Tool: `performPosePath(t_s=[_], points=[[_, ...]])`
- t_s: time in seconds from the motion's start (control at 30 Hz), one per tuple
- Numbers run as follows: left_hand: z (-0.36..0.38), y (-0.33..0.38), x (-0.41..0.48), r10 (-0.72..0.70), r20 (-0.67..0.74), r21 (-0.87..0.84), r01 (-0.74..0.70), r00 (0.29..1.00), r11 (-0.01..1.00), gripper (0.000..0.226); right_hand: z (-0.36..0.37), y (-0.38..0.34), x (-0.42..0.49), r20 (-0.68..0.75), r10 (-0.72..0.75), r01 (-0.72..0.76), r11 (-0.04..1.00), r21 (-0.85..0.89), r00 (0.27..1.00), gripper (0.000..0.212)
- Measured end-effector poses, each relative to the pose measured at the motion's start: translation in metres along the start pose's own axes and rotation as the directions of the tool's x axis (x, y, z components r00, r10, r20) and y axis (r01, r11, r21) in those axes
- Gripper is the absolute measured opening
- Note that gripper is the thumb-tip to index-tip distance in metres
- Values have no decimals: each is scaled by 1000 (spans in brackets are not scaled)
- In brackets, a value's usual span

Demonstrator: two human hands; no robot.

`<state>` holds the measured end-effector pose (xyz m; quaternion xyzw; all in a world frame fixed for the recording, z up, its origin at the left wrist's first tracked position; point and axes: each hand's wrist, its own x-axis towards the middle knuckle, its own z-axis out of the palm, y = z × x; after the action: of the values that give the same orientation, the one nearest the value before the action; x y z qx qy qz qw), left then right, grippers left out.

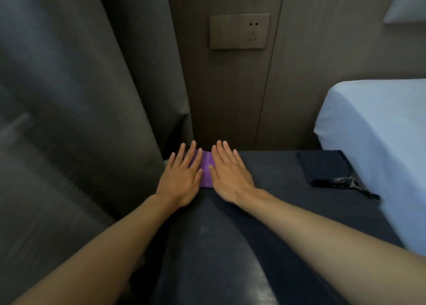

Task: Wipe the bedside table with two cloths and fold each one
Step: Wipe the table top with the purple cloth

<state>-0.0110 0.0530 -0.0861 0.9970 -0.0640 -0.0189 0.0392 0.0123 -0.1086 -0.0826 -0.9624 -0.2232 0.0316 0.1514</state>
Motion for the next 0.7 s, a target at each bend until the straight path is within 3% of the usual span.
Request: performPosePath(t_s=[0.13,0.3,0.7], points=[[6,-4,-6,13,82,-76,-7,997,997,57,18,-22,13,91,45,-38,996,-86,995,60],[16,0,-2,10,31,-25,-9,999,1000,58,24,-19,10,65,43,-31,985,-168,997,57],[17,53,16,38,84,-49,-34,996,998,60,2,29,-10,97,83,-61,976,-210,992,56]])
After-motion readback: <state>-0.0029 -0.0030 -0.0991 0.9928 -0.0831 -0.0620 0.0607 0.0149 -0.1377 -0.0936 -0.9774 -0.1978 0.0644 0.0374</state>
